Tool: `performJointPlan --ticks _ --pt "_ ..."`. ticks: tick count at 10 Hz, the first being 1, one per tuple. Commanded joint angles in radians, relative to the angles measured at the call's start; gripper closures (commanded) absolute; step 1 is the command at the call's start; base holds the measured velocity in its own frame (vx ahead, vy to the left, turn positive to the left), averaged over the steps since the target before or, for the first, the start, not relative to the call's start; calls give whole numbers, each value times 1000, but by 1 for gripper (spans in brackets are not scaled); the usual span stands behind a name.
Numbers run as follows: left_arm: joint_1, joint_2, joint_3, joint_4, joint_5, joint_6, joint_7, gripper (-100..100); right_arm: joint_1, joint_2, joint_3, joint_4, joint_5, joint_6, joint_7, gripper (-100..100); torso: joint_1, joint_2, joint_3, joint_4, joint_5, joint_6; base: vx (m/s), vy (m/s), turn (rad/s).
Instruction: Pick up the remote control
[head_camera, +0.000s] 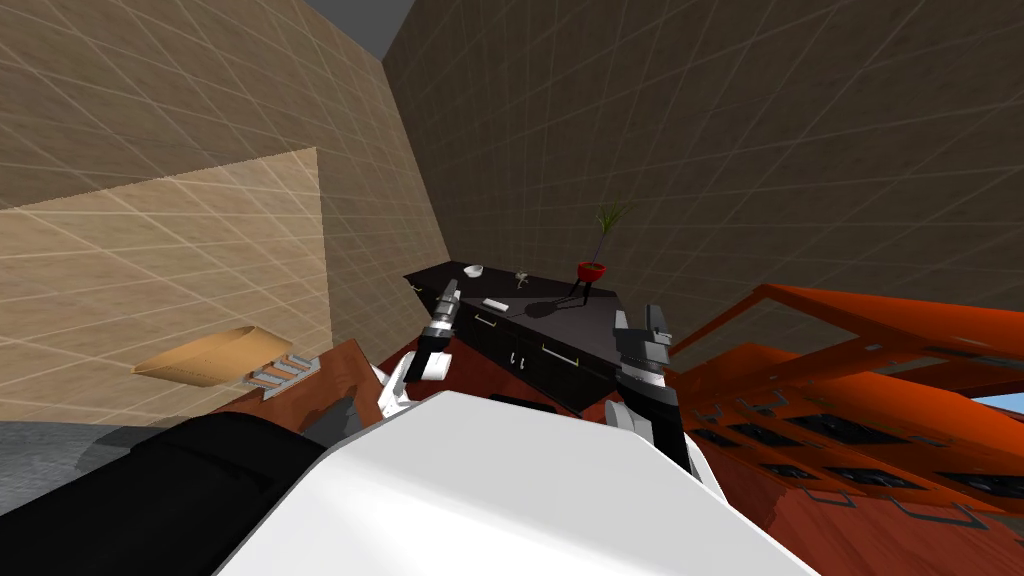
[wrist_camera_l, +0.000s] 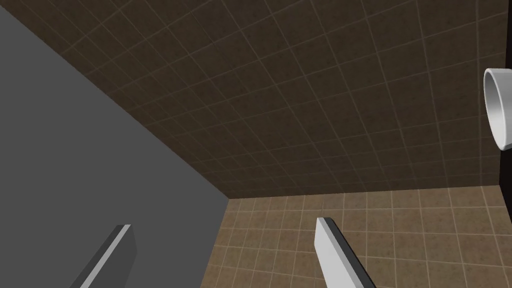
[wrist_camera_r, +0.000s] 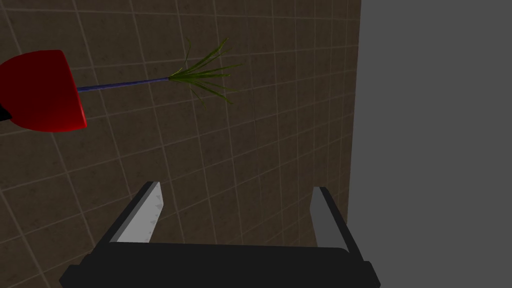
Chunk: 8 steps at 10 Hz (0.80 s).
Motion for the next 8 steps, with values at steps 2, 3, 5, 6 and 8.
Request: performJointPlan --ticks 2,3,5,6,8 --pt "-52 16 21 25 -12 71 -6 -100 0 0 0 0 0 0 0 0 0 -1 0 0 0 0 -20 0 22" --pt "-86 23 33 47 -19 101 -9 -100 0 0 0 0 0 0 0 0 0 -1 0 0 0 0 -25 2 45" --pt "-129 29 45 72 -23 157 -13 -100 0 0 0 0 0 0 0 0 0 -1 -1 0 0 0 -15 0 18" --pt "-129 29 45 72 -23 169 -13 -100 0 0 0 0 0 0 0 0 0 -1 -1 0 0 0 -10 1 11" --pt "-171 34 57 101 -27 222 -16 -100 0 0 0 0 0 0 0 0 0 -1 -1 0 0 0 -14 4 11"
